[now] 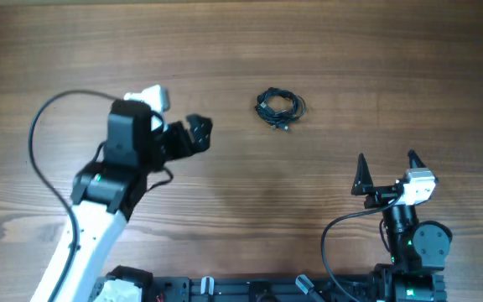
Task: Untangle cables
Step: 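Reach the left gripper forward to the black cable bundle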
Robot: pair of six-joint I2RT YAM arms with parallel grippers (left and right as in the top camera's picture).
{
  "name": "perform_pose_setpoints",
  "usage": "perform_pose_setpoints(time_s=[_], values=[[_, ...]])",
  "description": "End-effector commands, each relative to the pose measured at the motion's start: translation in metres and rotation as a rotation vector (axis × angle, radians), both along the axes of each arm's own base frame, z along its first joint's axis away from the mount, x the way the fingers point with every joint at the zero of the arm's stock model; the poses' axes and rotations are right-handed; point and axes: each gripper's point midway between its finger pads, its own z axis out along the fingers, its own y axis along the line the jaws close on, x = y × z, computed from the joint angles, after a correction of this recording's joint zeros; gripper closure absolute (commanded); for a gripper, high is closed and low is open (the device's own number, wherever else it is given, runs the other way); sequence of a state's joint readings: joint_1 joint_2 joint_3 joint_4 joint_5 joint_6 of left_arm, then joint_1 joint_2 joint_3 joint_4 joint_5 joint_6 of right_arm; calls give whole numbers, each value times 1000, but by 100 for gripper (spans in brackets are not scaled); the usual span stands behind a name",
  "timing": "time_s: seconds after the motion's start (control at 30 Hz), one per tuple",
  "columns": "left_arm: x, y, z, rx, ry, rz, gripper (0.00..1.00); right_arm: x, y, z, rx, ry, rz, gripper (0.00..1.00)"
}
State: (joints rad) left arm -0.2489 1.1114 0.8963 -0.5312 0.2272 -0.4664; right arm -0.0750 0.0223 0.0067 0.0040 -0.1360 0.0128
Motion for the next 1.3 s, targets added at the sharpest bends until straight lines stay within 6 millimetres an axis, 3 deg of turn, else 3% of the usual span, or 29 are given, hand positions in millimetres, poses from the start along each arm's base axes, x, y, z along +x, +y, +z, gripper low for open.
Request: perform_pose_setpoints(time_s=[0.0, 0.1, 0.27, 0.33, 0.4, 0.53, 0.6, 0.7, 0.73, 0.8, 0.83, 0.87, 0.9, 1.0, 1.1, 1.2, 1.27], values=[[27, -34, 10, 20, 10, -28, 3, 0, -3, 1, -11, -5, -13, 0], [45, -69, -16, -36, 93, -14, 8, 0, -3, 1, -11, -5, -13, 0], [68, -143, -59, -75, 52, -110, 14, 0, -3, 1, -11, -5, -13, 0], [75, -152, -84, -46, 62, -73, 14, 0, -3, 1, -11, -5, -13, 0], [82, -159, -115, -63, 103, 14, 4, 0, -3, 1, -11, -5, -13, 0], [97, -169, -143, -149, 128, 110, 1, 0, -3, 1, -11, -5, -13, 0], [103, -162, -154, -175, 148, 212, 9, 0, -3, 1, -11, -5, -13, 0], [101, -160, -178, -228, 226, 313, 35, 0, -3, 1, -11, -5, -13, 0], [100, -159, -185, -217, 237, 315, 51, 0, -3, 1, -11, -6, -13, 0], [98, -159, -194, -205, 246, 315, 62, 0, -3, 1, -11, -5, -13, 0], [98, -158, -197, -201, 247, 318, 67, 0, -3, 1, -11, -5, -13, 0], [98, -157, -199, -193, 247, 322, 86, 0, -3, 1, -11, -5, -13, 0], [99, -156, -199, -179, 237, 310, 96, 0, -3, 1, -11, -5, -13, 0], [100, -146, -192, -130, 227, 270, 96, 0, -3, 1, -11, -5, -13, 0], [92, -125, -168, -103, 259, 302, 96, 0, -3, 1, -11, -5, -13, 0], [69, -108, -131, -75, 299, 317, 96, 0, -3, 1, -11, -5, -13, 0], [36, -87, -119, -96, 429, 458, 96, 0, -3, 1, -11, -5, -13, 0]])
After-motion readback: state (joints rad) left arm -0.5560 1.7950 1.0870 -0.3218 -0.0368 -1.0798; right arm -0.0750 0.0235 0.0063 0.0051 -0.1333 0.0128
